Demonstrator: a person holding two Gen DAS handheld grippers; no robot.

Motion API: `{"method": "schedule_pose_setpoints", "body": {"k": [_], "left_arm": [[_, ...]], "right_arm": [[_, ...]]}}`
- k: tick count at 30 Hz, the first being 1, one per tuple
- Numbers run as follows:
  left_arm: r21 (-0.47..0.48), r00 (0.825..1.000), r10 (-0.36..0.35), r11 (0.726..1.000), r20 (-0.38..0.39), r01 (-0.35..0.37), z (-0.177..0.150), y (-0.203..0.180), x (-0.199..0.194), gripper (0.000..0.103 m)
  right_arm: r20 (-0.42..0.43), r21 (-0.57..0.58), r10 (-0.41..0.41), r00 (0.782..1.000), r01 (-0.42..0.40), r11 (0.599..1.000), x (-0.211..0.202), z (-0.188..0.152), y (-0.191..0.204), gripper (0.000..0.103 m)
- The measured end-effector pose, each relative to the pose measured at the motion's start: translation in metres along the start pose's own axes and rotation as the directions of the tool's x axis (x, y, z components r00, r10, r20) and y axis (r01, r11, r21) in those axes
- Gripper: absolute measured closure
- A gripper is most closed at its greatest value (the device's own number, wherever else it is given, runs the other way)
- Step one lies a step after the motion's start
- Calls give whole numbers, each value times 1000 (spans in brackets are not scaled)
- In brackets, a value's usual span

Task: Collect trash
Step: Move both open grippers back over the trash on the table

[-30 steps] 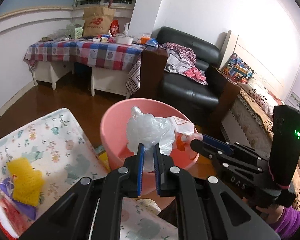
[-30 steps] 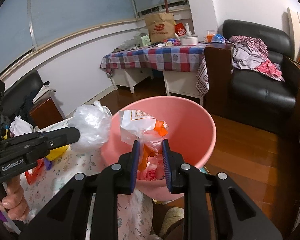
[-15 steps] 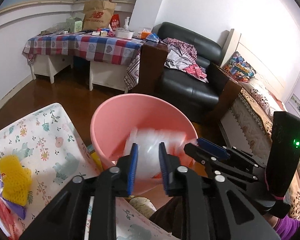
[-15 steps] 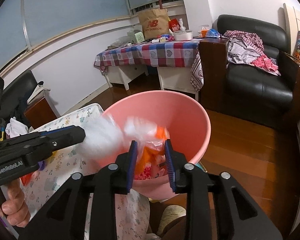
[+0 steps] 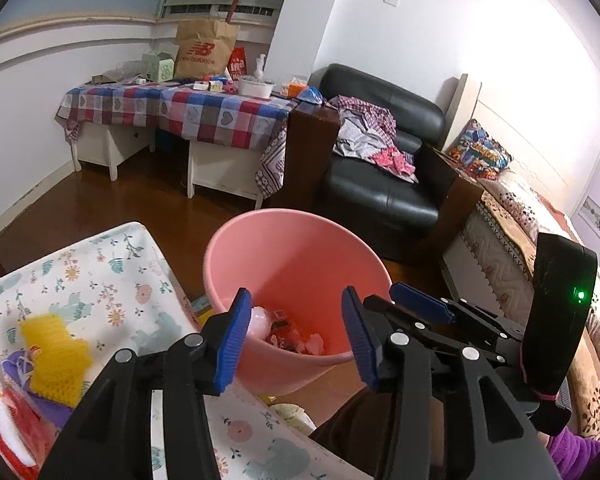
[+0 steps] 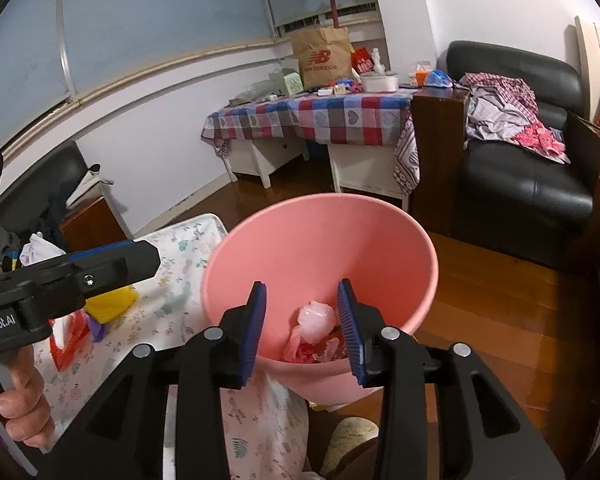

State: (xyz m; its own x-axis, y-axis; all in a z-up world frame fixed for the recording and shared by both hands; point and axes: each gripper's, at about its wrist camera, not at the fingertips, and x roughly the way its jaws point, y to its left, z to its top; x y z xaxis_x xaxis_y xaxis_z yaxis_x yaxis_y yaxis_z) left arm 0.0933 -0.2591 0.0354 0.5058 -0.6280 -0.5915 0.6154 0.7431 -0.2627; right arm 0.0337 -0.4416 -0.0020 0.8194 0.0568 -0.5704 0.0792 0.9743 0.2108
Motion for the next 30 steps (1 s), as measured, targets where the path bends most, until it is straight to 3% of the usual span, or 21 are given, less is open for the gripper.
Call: {"method": "schedule_pose_setpoints", "body": {"k": [2,9,15,22,30], "left_arm": [[-9,1000,1,1000,13,-1,-1,3,-10,54],[-27,998,31,999,54,-29,-7,14,-37,52],[-34,992,112,993,66,-110,-19,33,-59,50],[-70,971,227,973,73,-222,-41,69,-88,50],[-177,933,354,924,59,-340,-67,130,-120,50]], "right_arm": [[12,-4,11,1000,-11,1000,-3,0,4,53],[0,-50,46,999,-46,998,-6,-1,26,52],[-36,-91,85,996,-88,992,0,-5,49,52],[-80,-130,129,988,-139,982,10,-9,76,52],[-132,-175,171,976,-193,965,21,-14,108,52]]}}
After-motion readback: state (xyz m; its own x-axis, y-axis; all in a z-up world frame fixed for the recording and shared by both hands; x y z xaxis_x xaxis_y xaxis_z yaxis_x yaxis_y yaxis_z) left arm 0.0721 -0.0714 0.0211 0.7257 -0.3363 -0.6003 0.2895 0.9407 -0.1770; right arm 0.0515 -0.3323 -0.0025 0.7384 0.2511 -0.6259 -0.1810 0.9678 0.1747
